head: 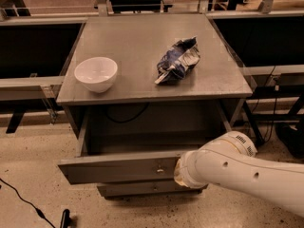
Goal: Close top drawer
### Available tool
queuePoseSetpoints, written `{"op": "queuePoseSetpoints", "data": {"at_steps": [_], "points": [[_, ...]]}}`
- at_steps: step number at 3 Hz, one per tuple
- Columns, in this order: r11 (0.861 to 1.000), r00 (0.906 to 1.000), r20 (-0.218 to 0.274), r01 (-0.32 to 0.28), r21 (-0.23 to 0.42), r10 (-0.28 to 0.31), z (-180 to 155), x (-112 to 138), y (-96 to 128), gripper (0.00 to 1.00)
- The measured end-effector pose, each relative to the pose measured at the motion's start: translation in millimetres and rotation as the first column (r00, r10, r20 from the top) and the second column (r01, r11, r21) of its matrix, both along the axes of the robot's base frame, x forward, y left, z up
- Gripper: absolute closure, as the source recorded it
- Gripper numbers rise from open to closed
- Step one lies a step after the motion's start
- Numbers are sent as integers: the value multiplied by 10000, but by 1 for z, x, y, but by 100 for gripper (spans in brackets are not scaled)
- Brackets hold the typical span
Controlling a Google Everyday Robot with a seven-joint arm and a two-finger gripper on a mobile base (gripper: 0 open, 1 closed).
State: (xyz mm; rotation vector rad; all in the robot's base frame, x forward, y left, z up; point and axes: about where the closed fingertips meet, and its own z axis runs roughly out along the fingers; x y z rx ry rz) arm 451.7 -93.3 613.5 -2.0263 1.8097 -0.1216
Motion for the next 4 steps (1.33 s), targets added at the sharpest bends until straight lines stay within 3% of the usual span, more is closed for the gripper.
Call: {"op": "queuePoseSetpoints", "data": {"at_steps": [2, 4], "points": [[10000, 10000, 1, 0, 0, 0, 0, 0, 0, 3], [10000, 10000, 1, -1, -1, 1, 0, 0, 0, 0]]}}
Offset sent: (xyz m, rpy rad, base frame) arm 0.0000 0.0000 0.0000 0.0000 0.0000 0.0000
